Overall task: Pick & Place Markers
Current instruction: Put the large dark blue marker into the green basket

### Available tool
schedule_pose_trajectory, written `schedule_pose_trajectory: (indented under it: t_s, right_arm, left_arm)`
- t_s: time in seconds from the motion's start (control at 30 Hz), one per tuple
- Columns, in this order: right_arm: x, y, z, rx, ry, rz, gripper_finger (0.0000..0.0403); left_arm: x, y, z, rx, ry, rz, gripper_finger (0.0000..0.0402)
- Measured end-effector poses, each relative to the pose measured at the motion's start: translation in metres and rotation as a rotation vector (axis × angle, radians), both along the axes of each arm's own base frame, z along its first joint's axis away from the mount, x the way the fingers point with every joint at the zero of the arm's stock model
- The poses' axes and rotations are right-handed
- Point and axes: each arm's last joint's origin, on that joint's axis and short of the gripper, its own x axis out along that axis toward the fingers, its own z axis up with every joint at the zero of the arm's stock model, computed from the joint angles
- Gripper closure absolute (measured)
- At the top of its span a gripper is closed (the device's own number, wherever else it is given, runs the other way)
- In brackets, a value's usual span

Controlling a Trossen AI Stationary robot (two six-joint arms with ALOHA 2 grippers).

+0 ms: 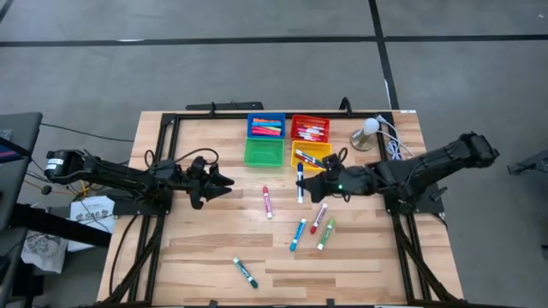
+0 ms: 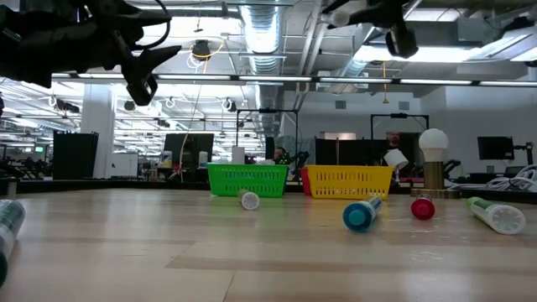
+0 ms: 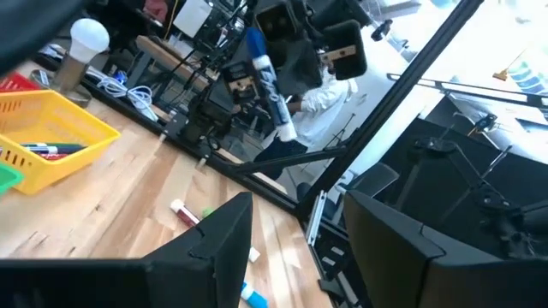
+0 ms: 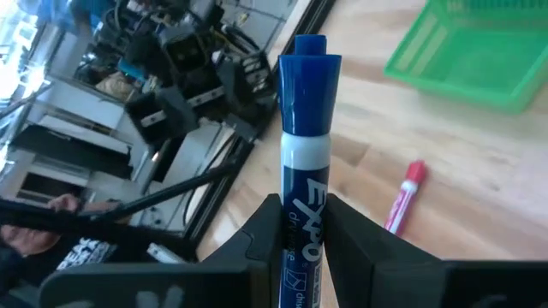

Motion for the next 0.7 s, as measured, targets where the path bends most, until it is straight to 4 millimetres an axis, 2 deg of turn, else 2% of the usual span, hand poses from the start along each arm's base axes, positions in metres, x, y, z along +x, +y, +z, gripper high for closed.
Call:
schedule_pose_trajectory:
  t_s: [0.37, 0.57, 0.7]
  right_arm:
    - [0.005, -0.017, 0.002, -0.061, -0.01, -0.012, 0.0346]
    - [0.025, -0.017, -0.003, -0.072, -0.081, 0.041, 0.0346]
    - [0.044, -0.017, -0.021, -0.058, -0.072, 0.07, 0.0346]
  left_arm:
    - [-0.002, 0.001, 0.012, -0.041, -0.119, 0.024, 0.0216]
    - [0.005, 0.001, 0.028, -0.061, -0.169, 0.035, 0.0216]
    - [0.012, 0.001, 0.04, -0.06, -0.196, 0.035, 0.0216]
